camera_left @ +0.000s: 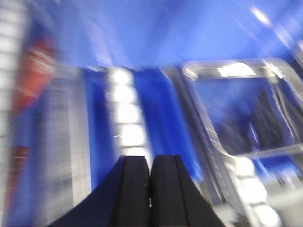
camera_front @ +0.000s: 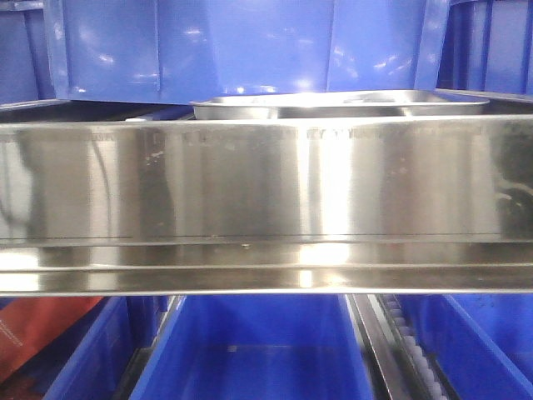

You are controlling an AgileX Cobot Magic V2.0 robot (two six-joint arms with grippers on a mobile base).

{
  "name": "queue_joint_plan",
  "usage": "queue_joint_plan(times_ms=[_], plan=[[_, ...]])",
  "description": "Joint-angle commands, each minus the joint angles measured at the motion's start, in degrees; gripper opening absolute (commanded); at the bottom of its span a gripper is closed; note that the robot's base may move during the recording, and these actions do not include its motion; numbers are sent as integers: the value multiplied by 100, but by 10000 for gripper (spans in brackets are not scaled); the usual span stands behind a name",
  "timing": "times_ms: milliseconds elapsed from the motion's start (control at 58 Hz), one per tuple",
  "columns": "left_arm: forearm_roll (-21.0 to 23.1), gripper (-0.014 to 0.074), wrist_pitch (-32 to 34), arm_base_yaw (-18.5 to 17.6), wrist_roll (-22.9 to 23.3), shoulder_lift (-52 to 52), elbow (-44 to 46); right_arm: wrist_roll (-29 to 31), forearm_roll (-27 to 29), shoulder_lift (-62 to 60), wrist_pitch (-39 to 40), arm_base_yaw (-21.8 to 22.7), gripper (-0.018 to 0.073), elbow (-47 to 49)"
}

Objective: Stack silver trays without gaps

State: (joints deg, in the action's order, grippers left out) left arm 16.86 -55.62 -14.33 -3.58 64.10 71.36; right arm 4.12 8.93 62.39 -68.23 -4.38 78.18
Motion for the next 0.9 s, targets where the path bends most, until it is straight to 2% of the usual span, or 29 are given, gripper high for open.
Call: queue_joint_plan(times_ms=[0, 155, 224, 328, 397, 603, 655, 793, 828, 879], plan=[[-163, -19, 249, -654, 305, 423, 221, -104, -46, 302, 345, -348, -80, 36], [-1832, -19, 399, -1870, 1675, 1404, 872, -742, -501, 909, 766, -875, -78, 36], [-2311, -19, 390, -2246, 2040, 1814, 1173, -948, -605, 1148, 871, -990, -78, 36], [-2469, -3, 360, -2518, 2307, 2418, 1625, -1145, -613, 1499, 957, -1007, -78, 36], [-2469, 49, 312, -2587, 2351, 2783, 1855, -1148, -613, 1721, 1033, -1007, -78, 36], [-2457, 358, 44, -2603, 2377, 3399, 2210, -1148, -618, 2128, 1359, -1007, -54, 36], [-2457, 413, 67, -2603, 2377, 3453, 2210, -1148, -618, 2195, 1384, -1007, 27, 36], [-2480, 445, 81, -2603, 2555, 3517, 2210, -1148, -618, 2359, 1424, -1007, 379, 36], [-2480, 445, 112, -2603, 2585, 3532, 2210, -1148, -618, 2399, 1424, -1007, 442, 36], [-2480, 445, 173, -2603, 2640, 3547, 2210, -1159, -618, 2442, 1424, -1007, 471, 36]])
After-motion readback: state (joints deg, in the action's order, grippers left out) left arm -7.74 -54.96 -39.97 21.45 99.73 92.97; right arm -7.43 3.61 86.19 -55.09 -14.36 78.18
